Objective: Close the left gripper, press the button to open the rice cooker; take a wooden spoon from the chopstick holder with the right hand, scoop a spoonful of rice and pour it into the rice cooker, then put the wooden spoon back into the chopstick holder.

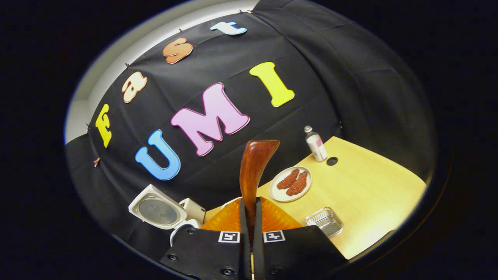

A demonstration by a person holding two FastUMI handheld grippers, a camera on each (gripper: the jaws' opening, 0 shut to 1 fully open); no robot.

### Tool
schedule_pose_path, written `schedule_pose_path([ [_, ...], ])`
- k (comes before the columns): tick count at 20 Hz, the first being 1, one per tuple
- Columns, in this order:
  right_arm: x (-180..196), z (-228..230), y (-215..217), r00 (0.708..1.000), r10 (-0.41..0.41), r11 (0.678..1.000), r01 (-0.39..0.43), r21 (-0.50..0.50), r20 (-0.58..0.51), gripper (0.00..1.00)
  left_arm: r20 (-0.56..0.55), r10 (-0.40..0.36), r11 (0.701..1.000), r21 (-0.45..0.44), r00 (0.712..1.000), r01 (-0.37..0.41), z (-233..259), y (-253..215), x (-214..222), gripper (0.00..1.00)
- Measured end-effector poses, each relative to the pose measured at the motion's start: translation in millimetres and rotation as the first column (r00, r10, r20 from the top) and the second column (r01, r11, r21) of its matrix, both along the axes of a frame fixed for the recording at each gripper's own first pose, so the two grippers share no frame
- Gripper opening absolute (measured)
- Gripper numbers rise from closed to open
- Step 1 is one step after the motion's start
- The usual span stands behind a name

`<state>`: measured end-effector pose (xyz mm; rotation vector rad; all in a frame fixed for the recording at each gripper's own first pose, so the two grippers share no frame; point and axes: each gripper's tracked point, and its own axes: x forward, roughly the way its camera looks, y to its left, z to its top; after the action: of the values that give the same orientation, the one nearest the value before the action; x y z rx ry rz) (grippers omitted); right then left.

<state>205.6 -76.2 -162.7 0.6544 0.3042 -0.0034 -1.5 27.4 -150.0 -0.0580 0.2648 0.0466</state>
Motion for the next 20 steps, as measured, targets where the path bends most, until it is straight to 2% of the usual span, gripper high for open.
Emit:
schedule_pose_path([
  [5, 4, -47, -60, 0.998, -0.041, 0.998, 0.038, -0.043, -0.057, 0.07, -0.013, 0.017, 1.000, 0.023, 1.000, -0.016, -2, -15, 2, 0.94],
  [9, 8, -83, -79, 0.997, -0.028, 0.995, 0.021, -0.099, -0.076, 0.07, -0.029, 0.038, 0.999, 0.016, 0.999, -0.037, -4, -25, 3, 0.94],
  [13, 18, -119, -76, 0.994, -0.011, 0.997, 0.003, -0.072, -0.109, 0.08, -0.051, 0.067, 0.998, 0.024, 0.996, -0.066, -8, -33, 3, 0.94],
  [16, 20, -143, -67, 0.991, 0.017, 0.996, -0.029, -0.088, -0.133, 0.08, -0.063, 0.081, 0.997, 0.014, 0.995, -0.081, -12, -37, 3, 0.94],
  [20, 20, -153, -54, 0.991, 0.056, 0.982, -0.077, -0.171, -0.124, 0.12, -0.066, 0.098, 0.995, 0.022, 0.993, -0.096, -11, -39, 1, 0.94],
])
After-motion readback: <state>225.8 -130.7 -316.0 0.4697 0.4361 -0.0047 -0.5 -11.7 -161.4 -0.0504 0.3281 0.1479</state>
